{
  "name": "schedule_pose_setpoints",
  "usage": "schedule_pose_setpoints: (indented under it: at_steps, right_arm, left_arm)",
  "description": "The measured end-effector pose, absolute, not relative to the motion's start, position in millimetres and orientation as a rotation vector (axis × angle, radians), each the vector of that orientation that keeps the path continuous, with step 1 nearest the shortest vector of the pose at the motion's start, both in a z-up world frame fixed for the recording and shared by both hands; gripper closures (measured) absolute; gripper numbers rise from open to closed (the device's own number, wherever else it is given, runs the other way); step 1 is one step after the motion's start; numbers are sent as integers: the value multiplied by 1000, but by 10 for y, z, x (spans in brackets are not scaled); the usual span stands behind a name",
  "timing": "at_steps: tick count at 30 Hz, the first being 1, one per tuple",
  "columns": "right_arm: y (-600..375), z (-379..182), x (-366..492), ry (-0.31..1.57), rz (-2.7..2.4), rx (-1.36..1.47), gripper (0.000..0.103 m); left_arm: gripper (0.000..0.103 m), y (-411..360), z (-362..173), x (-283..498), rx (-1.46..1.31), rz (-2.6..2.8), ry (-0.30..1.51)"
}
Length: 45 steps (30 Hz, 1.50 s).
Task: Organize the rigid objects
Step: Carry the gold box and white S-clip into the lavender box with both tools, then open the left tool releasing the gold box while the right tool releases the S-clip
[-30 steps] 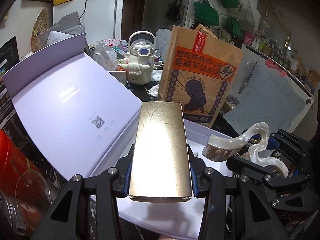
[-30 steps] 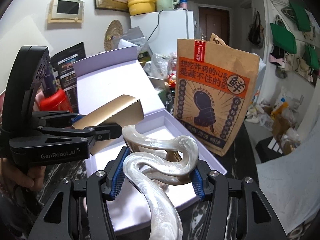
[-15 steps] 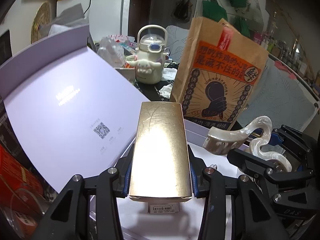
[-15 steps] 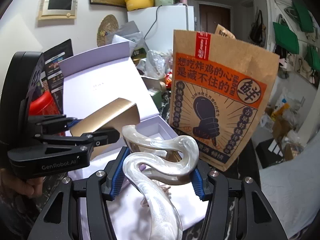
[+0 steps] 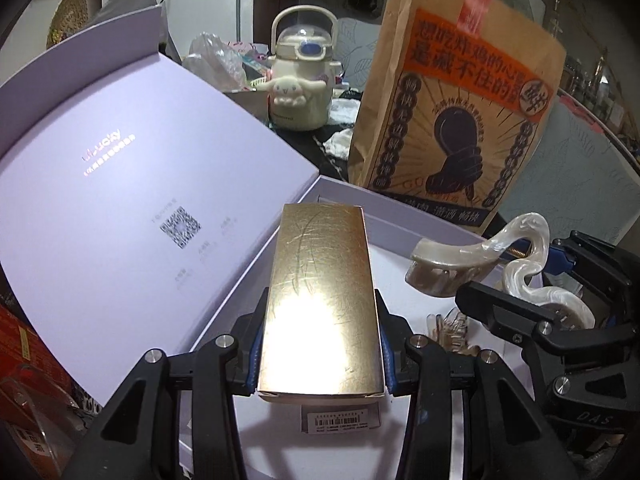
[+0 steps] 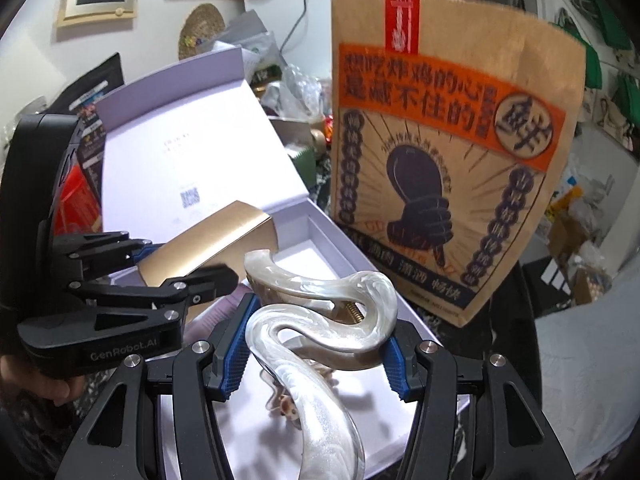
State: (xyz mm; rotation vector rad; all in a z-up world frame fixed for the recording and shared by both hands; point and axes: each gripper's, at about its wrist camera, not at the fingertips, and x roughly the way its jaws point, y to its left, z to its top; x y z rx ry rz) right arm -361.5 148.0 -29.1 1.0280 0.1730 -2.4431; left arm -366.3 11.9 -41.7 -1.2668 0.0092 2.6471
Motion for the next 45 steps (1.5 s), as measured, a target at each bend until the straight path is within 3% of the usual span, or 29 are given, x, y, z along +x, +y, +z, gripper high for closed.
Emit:
schedule_pose_setpoints:
  at_steps: [25, 45]
  right_arm:
    - [1377, -634, -3772, 242, -2452, 1152, 47]
    - [1470, -591, -3776, 250, -2454, 1185, 47]
  left_arm:
    - [60, 187, -651, -3738, -1420, 2636, 87]
    - [60, 205, -711, -3800, -1446, 2628, 90]
